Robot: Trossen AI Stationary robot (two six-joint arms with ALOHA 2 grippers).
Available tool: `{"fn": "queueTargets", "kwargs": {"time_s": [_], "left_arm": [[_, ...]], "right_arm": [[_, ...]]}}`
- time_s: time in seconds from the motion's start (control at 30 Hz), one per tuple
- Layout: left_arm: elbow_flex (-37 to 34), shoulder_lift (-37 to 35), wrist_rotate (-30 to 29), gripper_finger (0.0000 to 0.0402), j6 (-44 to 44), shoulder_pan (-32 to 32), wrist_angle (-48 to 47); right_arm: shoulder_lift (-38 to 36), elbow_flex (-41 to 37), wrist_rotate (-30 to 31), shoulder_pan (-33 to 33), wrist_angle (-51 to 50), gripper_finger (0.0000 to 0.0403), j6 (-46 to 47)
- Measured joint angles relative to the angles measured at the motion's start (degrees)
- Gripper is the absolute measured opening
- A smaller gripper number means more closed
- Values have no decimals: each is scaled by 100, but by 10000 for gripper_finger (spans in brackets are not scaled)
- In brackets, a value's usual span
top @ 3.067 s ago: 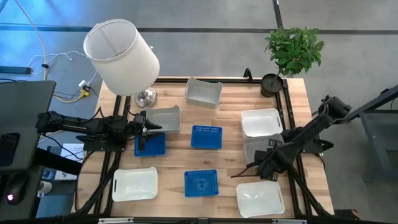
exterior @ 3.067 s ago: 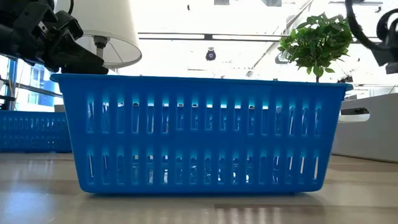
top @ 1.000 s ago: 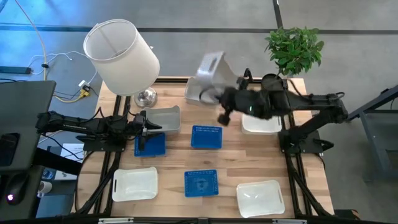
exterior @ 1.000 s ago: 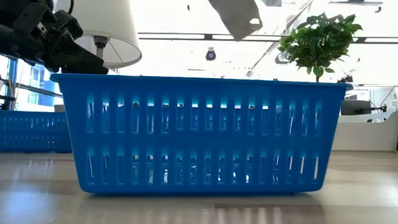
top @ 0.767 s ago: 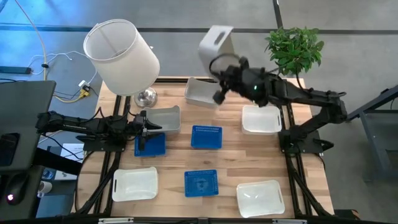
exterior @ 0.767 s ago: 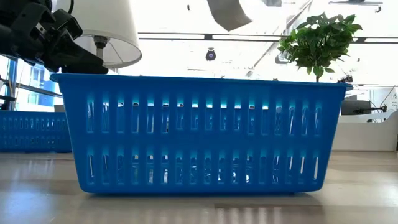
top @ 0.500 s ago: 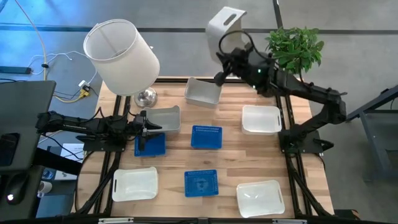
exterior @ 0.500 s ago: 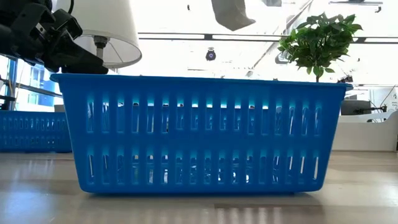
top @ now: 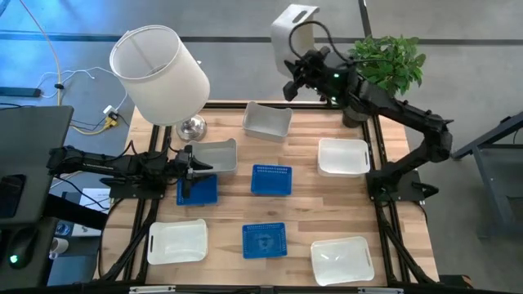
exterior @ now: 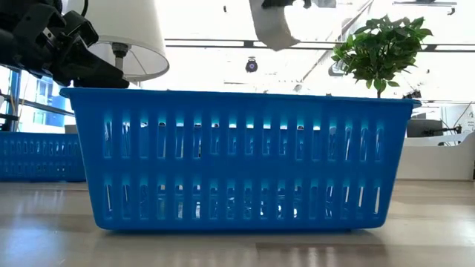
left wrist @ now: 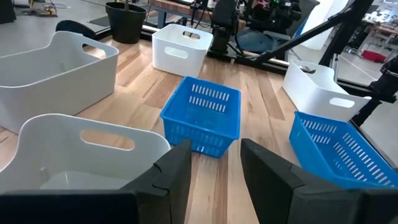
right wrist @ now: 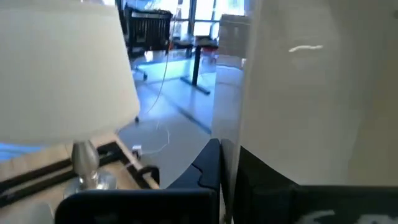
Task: Stack baskets by color
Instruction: Stack the bottom gray bin on top of the top gray bin
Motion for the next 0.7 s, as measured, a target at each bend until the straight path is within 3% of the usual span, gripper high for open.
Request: {"fn": "queueTargets", "kwargs": {"time_s": [0.33, 0.7], "left_arm": [[0, 1, -1, 129, 0, -1, -47], [0, 0, -4, 129, 0, 0, -153]], "right_arm": [[826, 0, -551, -25, -674, 0, -20], [1529, -2, -569, 170, -1552, 0, -28]]}}
